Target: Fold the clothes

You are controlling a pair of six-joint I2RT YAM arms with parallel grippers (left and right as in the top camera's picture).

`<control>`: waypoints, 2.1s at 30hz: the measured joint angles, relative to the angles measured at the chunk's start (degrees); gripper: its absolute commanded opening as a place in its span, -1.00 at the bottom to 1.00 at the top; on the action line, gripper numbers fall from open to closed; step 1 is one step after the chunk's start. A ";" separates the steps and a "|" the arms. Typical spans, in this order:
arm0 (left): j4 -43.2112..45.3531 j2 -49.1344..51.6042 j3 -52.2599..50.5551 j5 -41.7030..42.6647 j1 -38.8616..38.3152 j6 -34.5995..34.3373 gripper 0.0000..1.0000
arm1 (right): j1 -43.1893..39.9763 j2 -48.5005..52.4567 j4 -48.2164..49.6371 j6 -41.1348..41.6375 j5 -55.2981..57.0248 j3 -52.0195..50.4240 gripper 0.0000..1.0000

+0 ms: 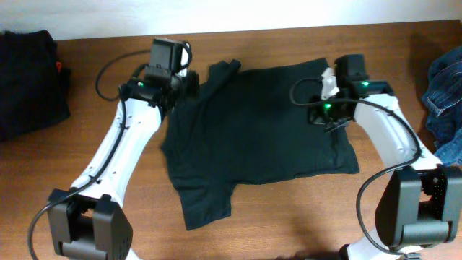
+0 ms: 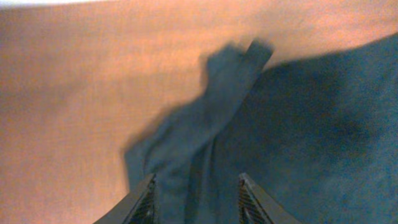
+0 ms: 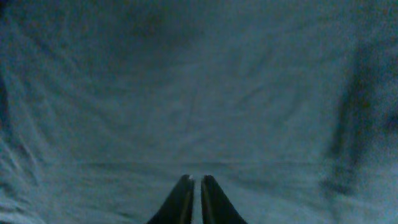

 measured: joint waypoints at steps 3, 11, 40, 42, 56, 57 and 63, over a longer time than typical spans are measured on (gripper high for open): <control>2.43 2.80 2.49 2.05 -0.02 3.78 -0.10 | 2.10 0.44 0.28 2.99 2.62 0.00 -0.68; 8.41 17.68 11.04 4.52 0.02 7.78 -0.03 | 3.61 3.85 0.39 7.04 6.75 -0.17 -0.35; -3.89 31.80 35.56 24.28 6.25 -4.74 -0.25 | 3.61 4.50 6.21 7.30 16.09 -10.19 0.09; -4.31 31.80 36.28 24.04 6.05 -4.98 -0.25 | 3.61 4.50 6.21 7.32 16.09 -10.19 0.14; -0.98 41.68 36.26 23.82 5.73 -5.42 -0.23 | 3.61 4.50 4.92 7.37 16.09 -10.40 0.27; -1.07 41.90 36.24 23.82 5.73 -5.40 -0.23 | 3.61 4.50 5.01 7.37 16.09 -10.43 0.28; -0.90 41.94 36.24 23.02 5.03 -5.40 -0.23 | 3.61 4.50 5.16 7.34 16.09 -10.64 0.28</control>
